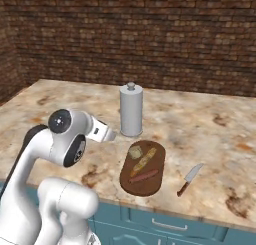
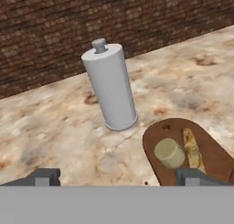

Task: Retrieve the sausage and cheese from the fridge and place them on the cutting board on the counter.

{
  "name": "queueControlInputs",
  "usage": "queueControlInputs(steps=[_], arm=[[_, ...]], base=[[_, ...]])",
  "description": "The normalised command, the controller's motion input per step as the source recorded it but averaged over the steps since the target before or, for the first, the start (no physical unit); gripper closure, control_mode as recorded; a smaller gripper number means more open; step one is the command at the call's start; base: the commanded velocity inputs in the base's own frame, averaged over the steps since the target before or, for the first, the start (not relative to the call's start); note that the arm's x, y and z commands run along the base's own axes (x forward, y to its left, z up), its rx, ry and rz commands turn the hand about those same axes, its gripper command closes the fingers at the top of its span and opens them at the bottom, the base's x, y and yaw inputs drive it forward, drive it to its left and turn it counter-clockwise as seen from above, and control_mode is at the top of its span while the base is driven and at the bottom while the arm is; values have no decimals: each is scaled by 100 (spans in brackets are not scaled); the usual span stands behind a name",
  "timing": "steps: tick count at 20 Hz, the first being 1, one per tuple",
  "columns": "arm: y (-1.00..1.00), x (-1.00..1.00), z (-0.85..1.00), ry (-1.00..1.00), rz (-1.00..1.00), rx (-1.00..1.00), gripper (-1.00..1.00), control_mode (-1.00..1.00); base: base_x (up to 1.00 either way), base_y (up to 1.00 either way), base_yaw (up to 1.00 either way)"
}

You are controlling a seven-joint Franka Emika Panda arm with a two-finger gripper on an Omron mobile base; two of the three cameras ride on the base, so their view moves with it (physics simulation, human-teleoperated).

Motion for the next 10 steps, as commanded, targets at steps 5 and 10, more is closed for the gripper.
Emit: queueControlInputs(steps=[5,10], arm=[[53,-53,96,-5,41,0,-100,-100],[52,-94,63,-33,18,-6,-100,-100]], base=[[0,0,0],[0,0,0]])
